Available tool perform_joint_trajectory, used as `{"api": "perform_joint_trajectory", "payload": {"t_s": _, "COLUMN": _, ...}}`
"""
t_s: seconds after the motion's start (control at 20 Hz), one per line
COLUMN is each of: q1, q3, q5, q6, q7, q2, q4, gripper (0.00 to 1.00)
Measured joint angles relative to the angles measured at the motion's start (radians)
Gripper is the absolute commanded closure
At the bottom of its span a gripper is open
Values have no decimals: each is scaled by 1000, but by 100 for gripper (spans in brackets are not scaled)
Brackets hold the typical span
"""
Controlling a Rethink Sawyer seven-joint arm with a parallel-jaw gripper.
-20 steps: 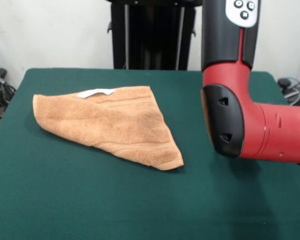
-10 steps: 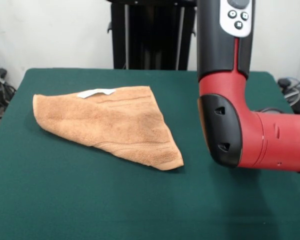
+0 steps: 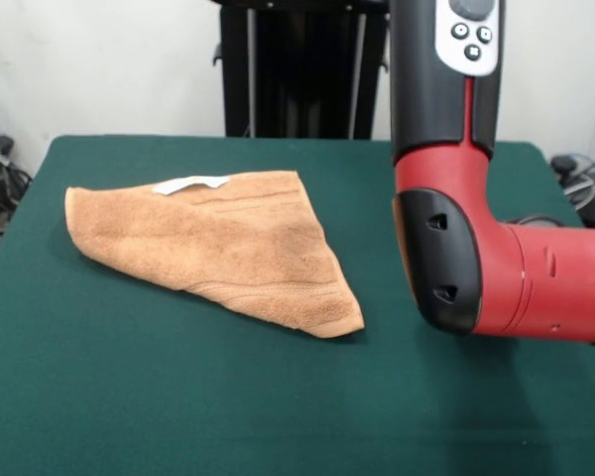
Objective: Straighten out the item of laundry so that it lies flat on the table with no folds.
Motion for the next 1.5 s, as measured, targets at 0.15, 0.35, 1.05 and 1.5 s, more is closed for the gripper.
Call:
{"api": "perform_joint_trajectory", "payload": {"t_s": 0.15, "q1": 0, "q3": 0, "q5": 0, "q6": 0, "q7": 0, "q2": 0, "q4": 0, "gripper": 0}}
{"api": "perform_joint_trajectory", "payload": {"t_s": 0.35, "q1": 5, "q3": 0, "q5": -13, "q6": -4, "q7": 0, "q2": -3, "q4": 0, "gripper": 0}}
{"api": "perform_joint_trajectory", "payload": {"t_s": 1.05, "q1": 40, "q3": 1, "q5": -97, "q6": -75, "q7": 0, "q2": -44, "q4": 28, "gripper": 0}}
{"api": "perform_joint_trajectory", "payload": {"t_s": 1.5, "q1": 49, "q3": 1, "q5": -100, "q6": -166, "q7": 0, "q2": -93, "q4": 109, "gripper": 0}}
